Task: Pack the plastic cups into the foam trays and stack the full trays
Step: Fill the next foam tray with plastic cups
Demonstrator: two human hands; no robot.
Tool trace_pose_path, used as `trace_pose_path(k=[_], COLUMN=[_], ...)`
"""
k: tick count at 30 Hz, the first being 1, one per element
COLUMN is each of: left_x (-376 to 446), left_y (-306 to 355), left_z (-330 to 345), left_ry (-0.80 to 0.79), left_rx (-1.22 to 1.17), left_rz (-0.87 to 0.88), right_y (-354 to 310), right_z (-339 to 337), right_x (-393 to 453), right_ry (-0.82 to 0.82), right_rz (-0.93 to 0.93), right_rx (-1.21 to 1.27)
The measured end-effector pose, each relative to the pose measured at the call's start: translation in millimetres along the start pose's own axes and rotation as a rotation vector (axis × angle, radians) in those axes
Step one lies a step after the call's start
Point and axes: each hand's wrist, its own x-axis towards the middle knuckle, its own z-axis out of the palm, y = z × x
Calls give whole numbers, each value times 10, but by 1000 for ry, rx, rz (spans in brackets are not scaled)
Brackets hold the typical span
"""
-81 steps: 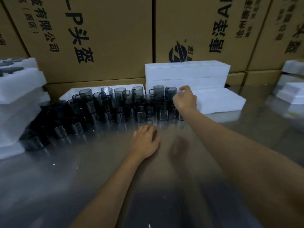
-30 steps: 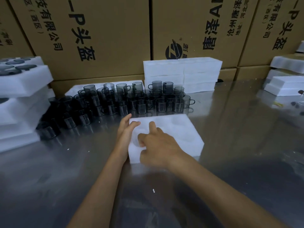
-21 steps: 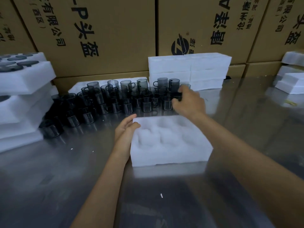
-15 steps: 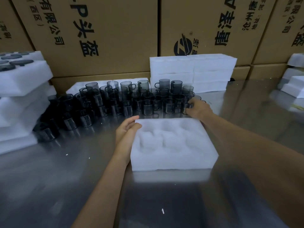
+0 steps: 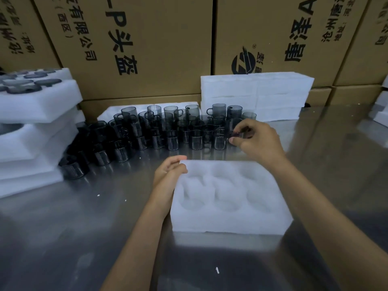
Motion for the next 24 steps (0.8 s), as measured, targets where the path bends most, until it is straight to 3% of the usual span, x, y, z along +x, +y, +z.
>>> trace_pose_path(k=[5,9,13,17,24], left_x=[-168,-273,-437,-503,-520], left_y=[65,217,307,304,328], left_z=[-122,-163,-112,-94,-145], left_ry=[4,41,-45,32,-93], left_rx=[104,371,421,351,390], left_rz=[57,321,545,544,509], right_y=[-274,-330,-349,-301,-257], right_z=[59,186,256,277,284], right_x=[-634,-865,-981,-1042,-1034], right_ry=[3,-18,-6,-55,-161], right_rz=[-60,-89,-185,-197,-113], right_rx=[300,284,234,273,432])
